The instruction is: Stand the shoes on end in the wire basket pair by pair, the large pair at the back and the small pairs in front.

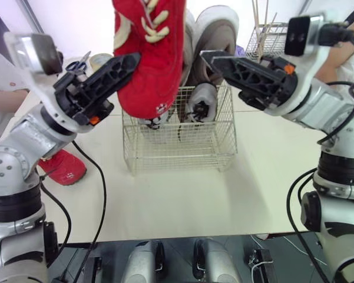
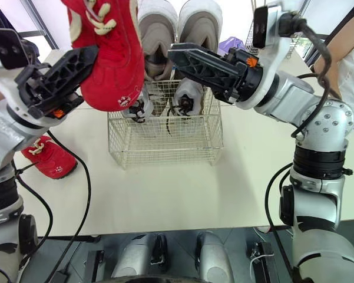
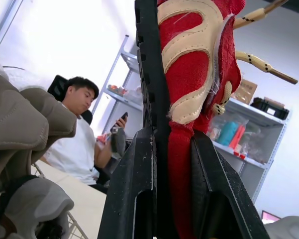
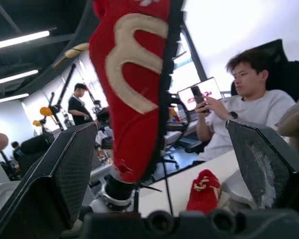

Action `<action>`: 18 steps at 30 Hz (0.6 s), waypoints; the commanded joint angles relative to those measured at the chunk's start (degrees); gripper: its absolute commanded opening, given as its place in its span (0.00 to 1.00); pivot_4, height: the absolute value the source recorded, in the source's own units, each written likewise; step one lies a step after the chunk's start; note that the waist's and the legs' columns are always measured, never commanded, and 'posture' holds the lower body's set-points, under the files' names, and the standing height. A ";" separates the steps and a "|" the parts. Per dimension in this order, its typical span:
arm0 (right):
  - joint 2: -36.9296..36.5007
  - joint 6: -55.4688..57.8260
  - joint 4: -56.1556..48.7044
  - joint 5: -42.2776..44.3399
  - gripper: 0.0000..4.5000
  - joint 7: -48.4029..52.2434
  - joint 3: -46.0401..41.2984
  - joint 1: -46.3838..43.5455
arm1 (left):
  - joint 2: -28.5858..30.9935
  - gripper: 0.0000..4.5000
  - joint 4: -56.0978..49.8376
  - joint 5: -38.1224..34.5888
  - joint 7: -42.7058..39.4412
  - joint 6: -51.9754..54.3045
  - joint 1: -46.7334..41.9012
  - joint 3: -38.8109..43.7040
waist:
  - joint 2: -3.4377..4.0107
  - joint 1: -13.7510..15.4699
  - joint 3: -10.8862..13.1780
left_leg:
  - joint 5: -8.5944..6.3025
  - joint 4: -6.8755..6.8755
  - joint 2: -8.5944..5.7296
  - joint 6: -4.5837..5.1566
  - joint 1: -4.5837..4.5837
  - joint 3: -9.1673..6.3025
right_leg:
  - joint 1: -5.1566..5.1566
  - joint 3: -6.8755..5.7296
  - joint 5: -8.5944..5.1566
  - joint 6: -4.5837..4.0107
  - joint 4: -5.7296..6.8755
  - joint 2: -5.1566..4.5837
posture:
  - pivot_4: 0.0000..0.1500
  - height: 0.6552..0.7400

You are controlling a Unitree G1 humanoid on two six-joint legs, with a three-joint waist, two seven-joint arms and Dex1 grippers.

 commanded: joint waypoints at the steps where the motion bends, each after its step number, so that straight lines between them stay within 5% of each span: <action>1: 0.87 -0.09 -1.74 1.37 0.99 -1.25 -0.96 -1.78 | -0.45 0.09 -0.69 1.89 -1.94 0.11 -1.12 -0.27 | -0.01 -0.12 0.01 | 0.00 0.00 0.02 0.00 0.00 0.00 | 0.00 0.00 -0.01 0.01 0.00 0.01 | 1.00 1.00; 18: 7.18 -1.23 2.30 5.63 0.99 -5.86 -3.20 -6.79 | -1.76 0.09 -0.64 7.57 -6.68 2.98 0.40 -2.03 | -0.01 -0.32 0.01 | 0.00 -0.01 0.04 0.00 0.00 0.00 | -0.01 0.00 -0.01 0.01 0.00 0.02 | 1.00 1.00</action>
